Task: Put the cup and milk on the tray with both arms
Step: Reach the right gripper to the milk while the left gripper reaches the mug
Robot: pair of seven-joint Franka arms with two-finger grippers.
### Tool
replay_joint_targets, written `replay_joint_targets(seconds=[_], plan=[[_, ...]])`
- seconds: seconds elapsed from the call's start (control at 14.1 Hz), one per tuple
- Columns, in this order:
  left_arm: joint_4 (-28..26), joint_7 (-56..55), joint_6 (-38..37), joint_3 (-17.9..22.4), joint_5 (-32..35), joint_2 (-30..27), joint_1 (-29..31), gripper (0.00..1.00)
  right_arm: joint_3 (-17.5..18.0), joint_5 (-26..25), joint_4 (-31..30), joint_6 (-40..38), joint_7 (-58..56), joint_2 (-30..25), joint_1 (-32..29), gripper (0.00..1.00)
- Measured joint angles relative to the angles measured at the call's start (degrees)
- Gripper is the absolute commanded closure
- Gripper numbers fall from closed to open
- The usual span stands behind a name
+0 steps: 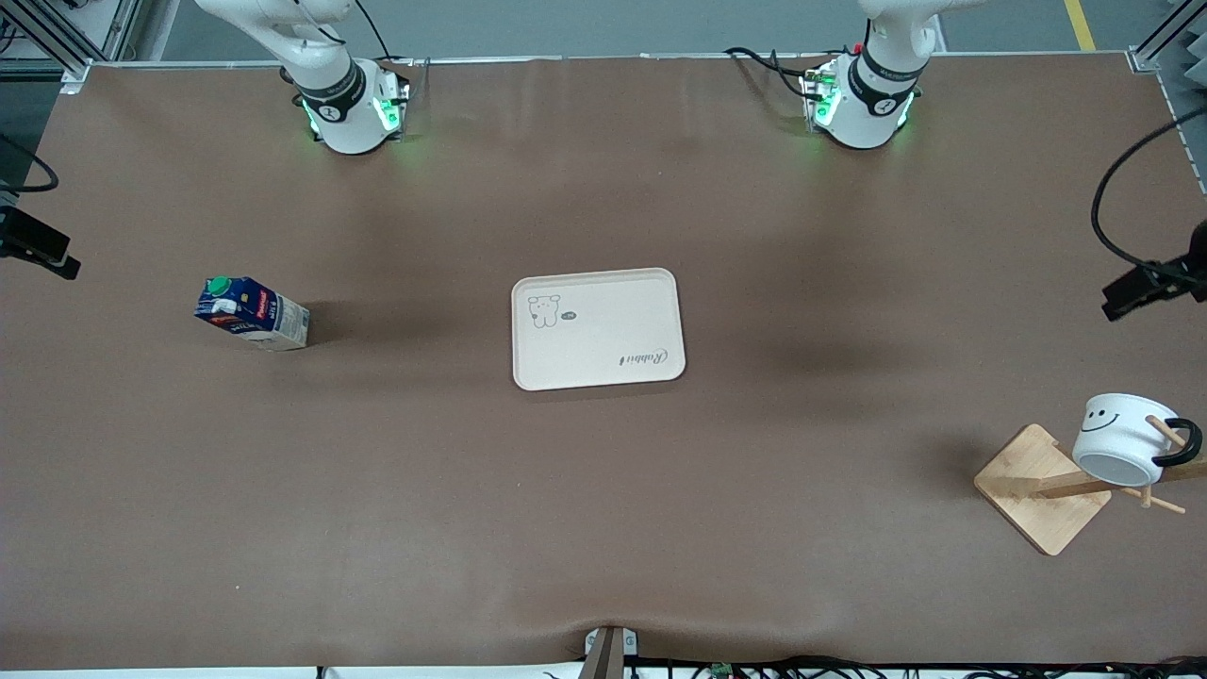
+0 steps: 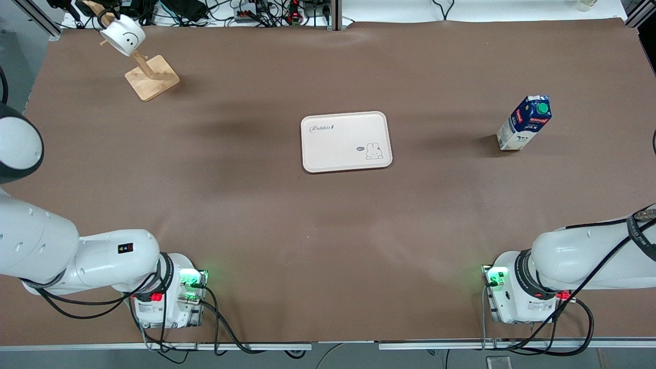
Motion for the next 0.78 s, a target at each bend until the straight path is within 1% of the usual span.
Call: replay_joint_targets(seconds=[0.21, 0.42, 0.57, 0.64, 0.78], plan=[[-2.2, 0.2, 8.3, 0.0, -0.6, 1.7, 1.6, 0.00, 0.1, 0.3, 0.0, -0.3, -2.0, 1.6, 0.1, 0.00], [-8.6, 0.2, 21.0, 0.0, -1.9, 1.9, 2.9, 0.00, -0.1, 3.1, 0.0, -0.3, -4.8, 3.0, -0.2, 0.00], [-12.4, 0.2, 28.1, 0.0, -2.1, 2.0, 3.2, 0.00, -0.2, 6.5, 0.0, -0.2, -5.1, 3.7, -1.2, 0.00], [-13.8, 0.2, 30.4, 0.0, -2.1, 2.1, 3.4, 0.00, -0.3, 8.0, 0.0, -0.2, -5.3, 4.3, -2.0, 0.00], [-15.4, 0.2, 32.2, 0.0, -2.1, 2.7, 4.4, 0.00, -0.5, 8.5, 0.0, -0.1, -5.9, 5.4, -3.0, 0.00]])
